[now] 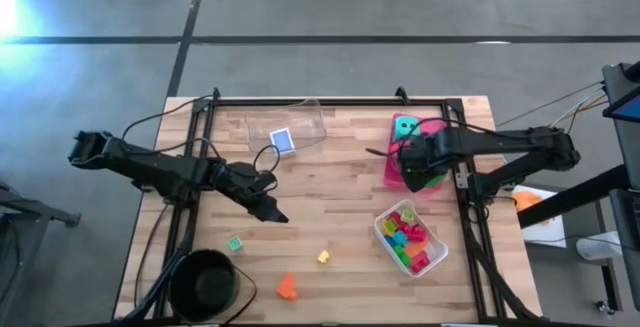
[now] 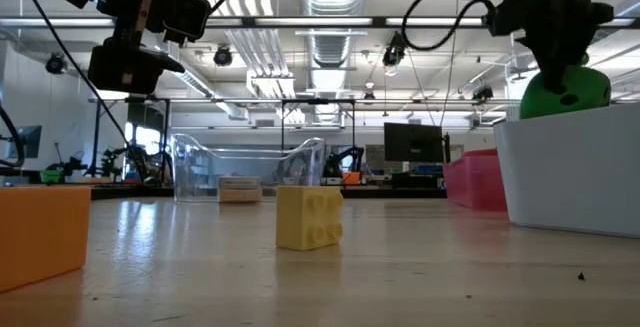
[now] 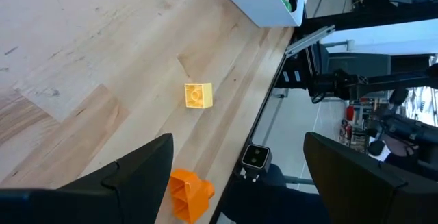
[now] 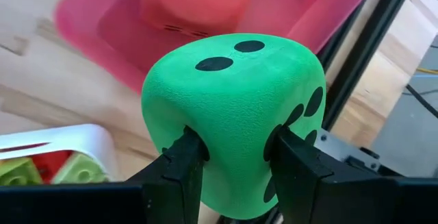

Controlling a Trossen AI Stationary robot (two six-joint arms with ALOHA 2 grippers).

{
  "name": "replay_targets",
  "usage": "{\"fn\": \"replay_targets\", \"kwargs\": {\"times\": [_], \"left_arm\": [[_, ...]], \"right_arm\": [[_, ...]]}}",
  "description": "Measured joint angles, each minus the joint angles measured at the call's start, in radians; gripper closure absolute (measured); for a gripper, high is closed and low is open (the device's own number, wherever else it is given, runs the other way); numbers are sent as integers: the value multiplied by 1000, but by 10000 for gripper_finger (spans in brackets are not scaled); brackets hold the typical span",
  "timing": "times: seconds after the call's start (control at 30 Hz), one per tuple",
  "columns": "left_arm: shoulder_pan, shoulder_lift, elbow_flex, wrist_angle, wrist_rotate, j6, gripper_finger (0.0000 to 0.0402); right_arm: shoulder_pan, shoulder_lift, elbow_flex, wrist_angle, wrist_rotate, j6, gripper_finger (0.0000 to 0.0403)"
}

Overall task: Pick & Place Toys
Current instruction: Put the green dice into the red bin

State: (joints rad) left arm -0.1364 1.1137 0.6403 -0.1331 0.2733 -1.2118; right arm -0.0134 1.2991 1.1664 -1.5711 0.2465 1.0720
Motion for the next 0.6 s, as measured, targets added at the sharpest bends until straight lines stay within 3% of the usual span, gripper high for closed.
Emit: {"fn": "replay_targets", "kwargs": {"times": [0.6], "left_arm": [[0, 1, 0, 0, 3, -3, 73]], "right_arm": [[-48, 153, -43, 18, 16, -187, 282]]}}
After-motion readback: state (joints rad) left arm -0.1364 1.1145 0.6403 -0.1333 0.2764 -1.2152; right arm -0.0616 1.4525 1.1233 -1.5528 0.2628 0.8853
